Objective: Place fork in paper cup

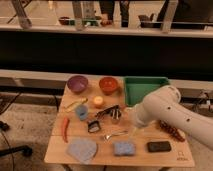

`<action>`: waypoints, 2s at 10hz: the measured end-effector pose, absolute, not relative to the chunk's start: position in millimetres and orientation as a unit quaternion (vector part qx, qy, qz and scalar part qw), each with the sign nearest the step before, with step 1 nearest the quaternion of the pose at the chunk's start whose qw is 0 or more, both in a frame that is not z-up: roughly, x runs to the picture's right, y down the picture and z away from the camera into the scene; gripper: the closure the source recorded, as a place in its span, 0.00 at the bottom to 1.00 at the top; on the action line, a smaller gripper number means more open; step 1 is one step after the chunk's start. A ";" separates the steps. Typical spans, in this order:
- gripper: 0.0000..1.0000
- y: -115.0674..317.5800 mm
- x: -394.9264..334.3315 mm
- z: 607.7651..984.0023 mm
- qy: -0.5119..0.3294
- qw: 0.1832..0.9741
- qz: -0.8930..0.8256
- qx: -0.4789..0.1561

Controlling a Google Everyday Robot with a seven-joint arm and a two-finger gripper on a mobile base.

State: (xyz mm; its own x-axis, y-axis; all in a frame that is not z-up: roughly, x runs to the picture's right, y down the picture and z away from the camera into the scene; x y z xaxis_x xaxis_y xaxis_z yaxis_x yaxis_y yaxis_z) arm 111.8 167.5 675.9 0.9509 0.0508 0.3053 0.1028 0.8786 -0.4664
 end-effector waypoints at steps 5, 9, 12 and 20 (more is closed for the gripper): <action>0.20 198.8 88.7 701.9 -0.207 0.941 -0.033 -0.265; 0.20 213.0 80.9 729.7 -0.221 0.931 -0.039 -0.289; 0.20 212.9 81.3 729.8 -0.221 0.931 -0.038 -0.288; 0.20 213.1 81.9 729.7 -0.221 0.931 -0.038 -0.288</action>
State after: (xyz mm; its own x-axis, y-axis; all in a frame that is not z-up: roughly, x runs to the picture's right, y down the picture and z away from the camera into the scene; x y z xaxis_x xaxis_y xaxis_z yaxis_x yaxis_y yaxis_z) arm 81.9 213.1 729.7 0.8998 0.0567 0.4327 0.1977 0.8309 -0.5201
